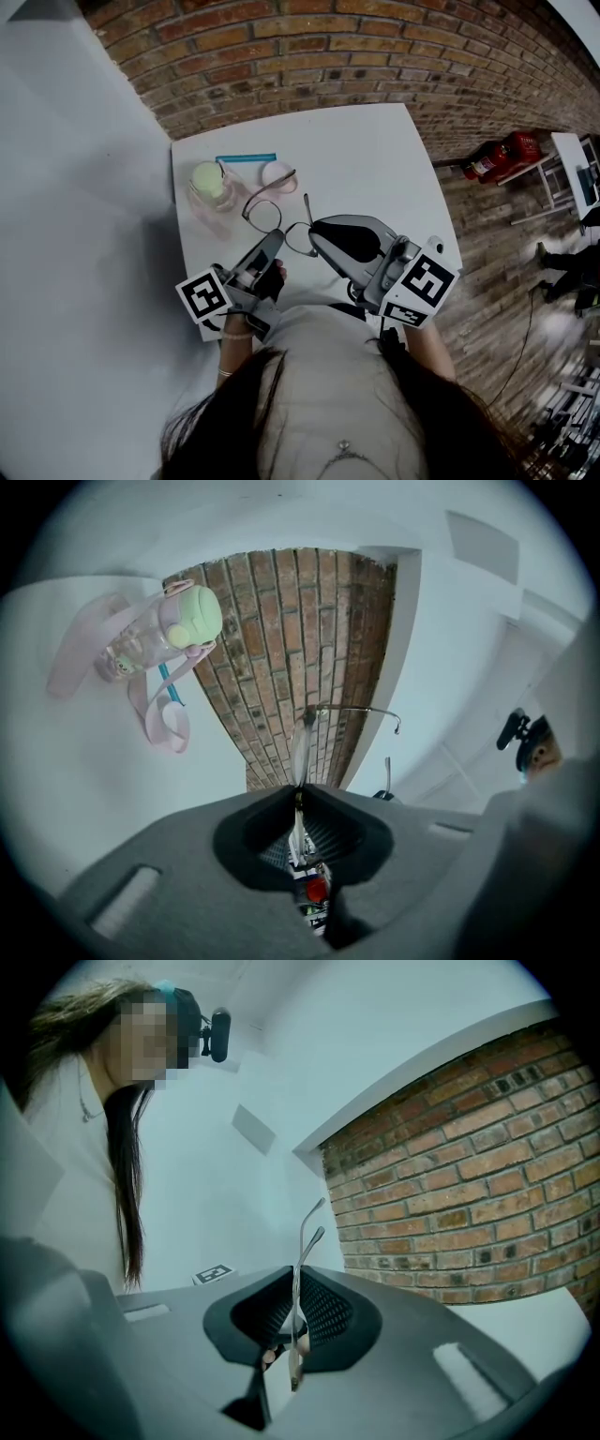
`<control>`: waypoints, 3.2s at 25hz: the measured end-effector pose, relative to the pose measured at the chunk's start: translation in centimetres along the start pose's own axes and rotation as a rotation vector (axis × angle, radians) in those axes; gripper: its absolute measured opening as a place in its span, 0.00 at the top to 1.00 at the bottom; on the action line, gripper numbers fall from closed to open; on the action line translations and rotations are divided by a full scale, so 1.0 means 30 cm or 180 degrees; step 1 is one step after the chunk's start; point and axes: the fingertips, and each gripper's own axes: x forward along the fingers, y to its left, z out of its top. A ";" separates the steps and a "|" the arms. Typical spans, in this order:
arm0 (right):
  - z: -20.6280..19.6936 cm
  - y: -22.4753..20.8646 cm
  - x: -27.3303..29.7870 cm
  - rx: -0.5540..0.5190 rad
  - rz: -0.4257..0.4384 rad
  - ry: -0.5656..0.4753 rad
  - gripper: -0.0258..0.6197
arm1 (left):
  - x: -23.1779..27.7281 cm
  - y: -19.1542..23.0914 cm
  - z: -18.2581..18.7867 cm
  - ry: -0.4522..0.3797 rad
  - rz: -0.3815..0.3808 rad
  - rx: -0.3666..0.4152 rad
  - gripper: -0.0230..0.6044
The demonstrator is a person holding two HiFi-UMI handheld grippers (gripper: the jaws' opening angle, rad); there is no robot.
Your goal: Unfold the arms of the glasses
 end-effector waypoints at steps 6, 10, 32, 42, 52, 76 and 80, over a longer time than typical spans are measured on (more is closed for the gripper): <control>0.008 -0.003 -0.009 0.0009 -0.0005 -0.0022 0.91 | -0.002 -0.002 0.004 -0.0037 -0.0002 -0.0051 0.93; 0.007 -0.003 -0.007 0.0010 -0.0002 -0.0030 0.91 | -0.003 0.001 0.008 -0.0053 -0.0017 -0.0091 0.93; 0.019 -0.012 -0.026 0.0034 -0.0019 -0.0070 0.91 | -0.017 0.010 0.038 -0.0251 -0.0044 -0.0280 0.93; 0.019 -0.024 -0.033 0.0069 -0.0030 -0.0080 0.91 | -0.022 0.019 0.047 -0.0319 -0.0046 -0.0384 0.93; 0.017 -0.023 -0.035 0.0080 -0.0030 -0.0095 0.91 | -0.031 0.029 0.053 -0.0370 -0.0059 -0.0459 0.93; 0.016 -0.016 -0.043 0.0108 0.0027 -0.0130 0.91 | -0.030 0.031 0.056 -0.0393 -0.0061 -0.0486 0.93; 0.012 -0.012 -0.043 0.0099 0.0037 -0.0124 0.91 | -0.031 0.033 0.055 -0.0396 -0.0048 -0.0466 0.93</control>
